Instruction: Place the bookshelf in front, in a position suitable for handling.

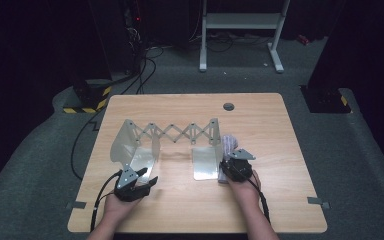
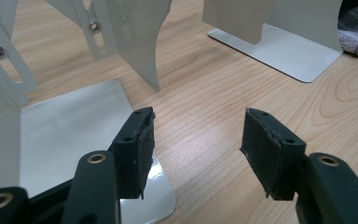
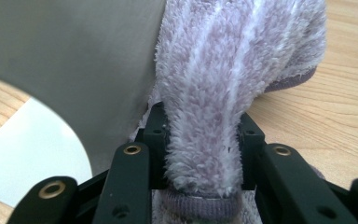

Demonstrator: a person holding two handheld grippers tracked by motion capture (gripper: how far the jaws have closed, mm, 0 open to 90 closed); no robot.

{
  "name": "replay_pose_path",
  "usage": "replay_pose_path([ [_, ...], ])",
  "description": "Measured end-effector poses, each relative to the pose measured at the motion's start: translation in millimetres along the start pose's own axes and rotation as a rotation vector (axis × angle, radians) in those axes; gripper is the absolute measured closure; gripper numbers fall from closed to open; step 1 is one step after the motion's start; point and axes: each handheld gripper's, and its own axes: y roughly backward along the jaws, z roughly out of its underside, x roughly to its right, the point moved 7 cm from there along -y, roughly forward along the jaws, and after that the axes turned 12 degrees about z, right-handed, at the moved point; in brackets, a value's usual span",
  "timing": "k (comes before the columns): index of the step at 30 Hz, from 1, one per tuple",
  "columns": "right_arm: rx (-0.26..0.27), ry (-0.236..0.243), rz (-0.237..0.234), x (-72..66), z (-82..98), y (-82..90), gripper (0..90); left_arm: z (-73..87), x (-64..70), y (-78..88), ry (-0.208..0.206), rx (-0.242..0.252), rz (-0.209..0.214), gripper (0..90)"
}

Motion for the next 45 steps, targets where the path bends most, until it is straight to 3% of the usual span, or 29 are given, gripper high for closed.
replay_pose_path([
  [4,0.011,0.007,0.011,2.5,-2.1,6.8,65.8,-0.6,1.2,-0.3,-0.001,-0.001,0.002,43.8],
  [7,0.056,0.003,0.018,5.7,-9.9,19.1,65.6,-0.9,0.8,-0.4,0.000,-0.001,0.002,43.8],
  [9,0.127,-0.020,0.018,11.5,-23.7,36.3,65.7,-1.0,0.8,-0.8,0.004,-0.001,0.002,43.8],
  [10,0.127,-0.020,0.018,11.5,-23.7,36.3,65.7,-1.0,0.8,-0.8,0.004,-0.001,0.002,43.8],
  [16,0.273,-0.060,0.012,18.6,-53.4,74.9,65.7,-0.8,-0.5,-0.9,0.005,-0.003,-0.007,43.8],
  [17,0.317,-0.071,0.003,19.2,-62.9,87.6,65.7,-0.8,-1.9,-0.1,0.007,-0.004,-0.013,43.8],
  [21,0.386,-0.077,-0.010,18.7,-76.9,108.9,65.7,-0.7,-4.8,1.5,0.008,-0.004,-0.024,43.8],
  [23,0.438,-0.079,-0.022,16.5,-86.7,127.1,65.7,-0.6,-6.7,2.7,0.010,-0.006,-0.027,43.8],
  [27,0.496,-0.075,-0.047,10.3,-96.1,147.2,65.7,-0.9,-11.3,6.0,0.019,-0.002,-0.046,44.8],
  [29,0.530,-0.063,-0.064,3.4,-101.2,159.2,65.7,-0.8,-13.8,8.3,0.026,-0.002,-0.055,45.2],
  [31,0.557,-0.035,-0.106,-13.6,-105.0,171.1,65.7,-0.1,-16.6,12.2,0.035,-0.002,-0.063,46.4],
  [32,0.557,-0.035,-0.106,-13.6,-105.0,171.1,65.7,-0.1,-16.6,12.2,0.035,-0.002,-0.063,46.8],
  [33,0.554,-0.019,-0.143,-26.4,-104.5,171.8,65.6,0.4,-18.2,15.6,0.040,-0.004,-0.068,47.7],
  [35,0.544,-0.010,-0.157,-32.8,-103.0,169.9,65.6,0.6,-18.9,17.3,0.042,-0.004,-0.071,48.2],
  [36,0.513,0.012,-0.174,-44.6,-98.1,161.6,65.7,1.2,-20.6,20.9,0.043,-0.006,-0.080,49.7],
  [38,0.474,0.035,-0.174,-52.9,-91.1,149.4,65.7,1.7,-22.7,24.1,0.043,-0.006,-0.090,50.9],
  [45,0.367,0.058,-0.128,-55.7,-68.7,114.7,65.7,12.9,-34.4,38.4,0.067,-0.029,-0.114,55.8],
])
